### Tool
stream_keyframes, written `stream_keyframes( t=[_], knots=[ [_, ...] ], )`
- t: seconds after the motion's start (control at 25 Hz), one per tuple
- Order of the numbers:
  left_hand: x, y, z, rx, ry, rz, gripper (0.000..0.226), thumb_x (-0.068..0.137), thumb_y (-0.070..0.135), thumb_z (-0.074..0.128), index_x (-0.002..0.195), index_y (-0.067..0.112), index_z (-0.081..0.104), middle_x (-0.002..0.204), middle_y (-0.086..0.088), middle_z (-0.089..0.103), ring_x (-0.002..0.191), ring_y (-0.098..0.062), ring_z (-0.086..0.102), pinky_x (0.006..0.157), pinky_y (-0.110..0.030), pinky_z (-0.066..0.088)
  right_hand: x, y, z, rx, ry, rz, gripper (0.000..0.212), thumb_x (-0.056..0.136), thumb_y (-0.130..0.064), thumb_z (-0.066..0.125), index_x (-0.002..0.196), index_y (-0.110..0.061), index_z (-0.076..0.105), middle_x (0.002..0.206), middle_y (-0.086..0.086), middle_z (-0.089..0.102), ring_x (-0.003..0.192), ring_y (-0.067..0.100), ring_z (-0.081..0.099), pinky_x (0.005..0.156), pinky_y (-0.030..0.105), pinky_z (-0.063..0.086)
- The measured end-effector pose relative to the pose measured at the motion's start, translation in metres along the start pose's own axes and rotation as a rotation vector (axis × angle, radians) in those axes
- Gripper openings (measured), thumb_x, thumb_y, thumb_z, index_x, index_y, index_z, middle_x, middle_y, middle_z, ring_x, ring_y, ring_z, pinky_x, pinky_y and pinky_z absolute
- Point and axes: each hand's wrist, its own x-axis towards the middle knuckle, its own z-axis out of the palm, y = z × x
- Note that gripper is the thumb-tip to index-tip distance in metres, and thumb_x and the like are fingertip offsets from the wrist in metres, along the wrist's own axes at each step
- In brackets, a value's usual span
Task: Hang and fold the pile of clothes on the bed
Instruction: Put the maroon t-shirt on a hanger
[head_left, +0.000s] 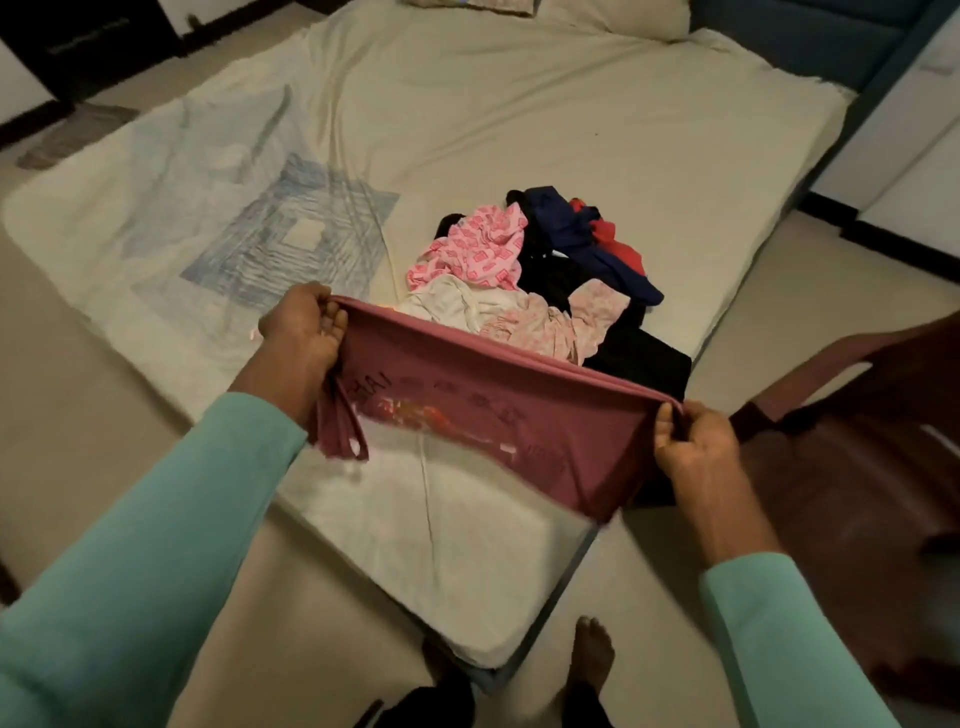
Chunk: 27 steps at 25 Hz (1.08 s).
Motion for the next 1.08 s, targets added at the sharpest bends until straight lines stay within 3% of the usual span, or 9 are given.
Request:
stream_keyframes(
  t=[0.08, 0.2, 0.28, 0.48, 0.56, 0.64, 0.8, 0.96, 1.08],
  knots=[
    [0.007, 0.003, 0.003, 0.02, -0.067, 0.009, 0.023, 0.089, 0.001, 0.058, 0.07, 0.012, 0.052, 0.047, 0.001, 0.049, 0.037, -0.009, 0.048, 0.046, -0.018, 0.047, -0.019, 0.004, 0.002, -0.033, 0.032, -0.06, 0.018, 0.095, -0.002, 0.065, 0.106, -0.015, 0.06, 0.097, 0.003, 0.067, 0.071, 0.01, 0.064, 0.052, 0.019, 0.055],
    [0.02, -0.008, -0.017, -0.046, -0.06, 0.028, 0.025, 0.09, 0.0, 0.057, 0.069, 0.013, 0.051, 0.05, 0.002, 0.05, 0.042, -0.009, 0.048, 0.051, -0.019, 0.046, -0.045, 0.027, -0.025, -0.149, 0.021, -0.168, 0.017, 0.095, -0.001, 0.067, 0.091, -0.017, 0.063, 0.081, -0.001, 0.069, 0.068, 0.008, 0.067, 0.055, 0.019, 0.055],
    [0.043, -0.039, -0.054, -0.013, -0.034, -0.012, 0.022, 0.09, 0.001, 0.058, 0.072, 0.014, 0.056, 0.054, 0.003, 0.055, 0.045, -0.007, 0.051, 0.053, -0.018, 0.048, -0.044, 0.053, -0.062, -0.221, 0.057, -0.162, 0.018, 0.095, 0.0, 0.066, 0.09, -0.016, 0.064, 0.083, -0.001, 0.069, 0.068, 0.007, 0.067, 0.052, 0.019, 0.054],
    [0.129, -0.135, -0.161, 0.379, 0.144, -0.178, 0.02, 0.093, 0.004, 0.062, 0.08, 0.019, 0.06, 0.066, 0.003, 0.061, 0.041, -0.005, 0.049, 0.05, -0.018, 0.048, 0.008, 0.134, -0.168, -0.457, 0.342, 0.029, 0.013, 0.094, 0.004, 0.069, 0.085, -0.004, 0.064, 0.086, 0.011, 0.068, 0.066, 0.017, 0.064, 0.046, 0.022, 0.055],
    [0.153, -0.17, -0.195, 0.505, 0.171, -0.218, 0.022, 0.096, 0.004, 0.061, 0.081, 0.021, 0.06, 0.065, 0.004, 0.062, 0.042, -0.004, 0.049, 0.05, -0.017, 0.047, 0.026, 0.162, -0.204, -0.56, 0.419, 0.068, 0.018, 0.092, 0.008, 0.069, 0.079, -0.001, 0.062, 0.083, 0.014, 0.066, 0.069, 0.021, 0.061, 0.054, 0.028, 0.057],
    [0.165, -0.194, -0.217, 0.55, 0.16, -0.244, 0.029, 0.099, 0.004, 0.055, 0.075, 0.02, 0.053, 0.05, 0.006, 0.052, 0.038, -0.005, 0.041, 0.042, -0.016, 0.038, 0.035, 0.179, -0.228, -0.59, 0.452, 0.074, 0.017, 0.09, 0.009, 0.07, 0.079, -0.002, 0.063, 0.086, 0.015, 0.066, 0.072, 0.022, 0.061, 0.065, 0.031, 0.056],
    [0.171, -0.207, -0.228, 0.58, 0.192, -0.105, 0.032, 0.094, 0.001, 0.054, 0.068, 0.019, 0.05, 0.045, 0.006, 0.047, 0.035, -0.007, 0.036, 0.036, -0.019, 0.029, 0.043, 0.187, -0.242, -0.576, 0.489, 0.013, 0.012, 0.091, 0.004, 0.072, 0.084, -0.004, 0.066, 0.091, 0.015, 0.068, 0.076, 0.023, 0.063, 0.07, 0.031, 0.058],
    [0.16, -0.217, -0.238, 0.609, 0.223, -0.024, 0.02, 0.093, -0.001, 0.054, 0.084, 0.015, 0.061, 0.07, -0.003, 0.055, 0.047, -0.009, 0.044, 0.041, -0.02, 0.037, 0.042, 0.194, -0.251, -0.69, 0.527, -0.08, 0.023, 0.095, 0.001, 0.067, 0.074, -0.009, 0.063, 0.075, 0.011, 0.062, 0.061, 0.019, 0.055, 0.055, 0.029, 0.048],
    [0.154, -0.219, -0.248, 0.656, 0.234, 0.006, 0.011, 0.091, 0.0, 0.064, 0.094, 0.011, 0.067, 0.081, -0.008, 0.061, 0.053, -0.014, 0.052, 0.048, -0.024, 0.047, 0.037, 0.194, -0.258, -0.884, 0.529, -0.084, 0.026, 0.094, 0.0, 0.067, 0.071, -0.009, 0.06, 0.079, 0.017, 0.067, 0.059, 0.021, 0.054, 0.053, 0.032, 0.048]
  ],
)
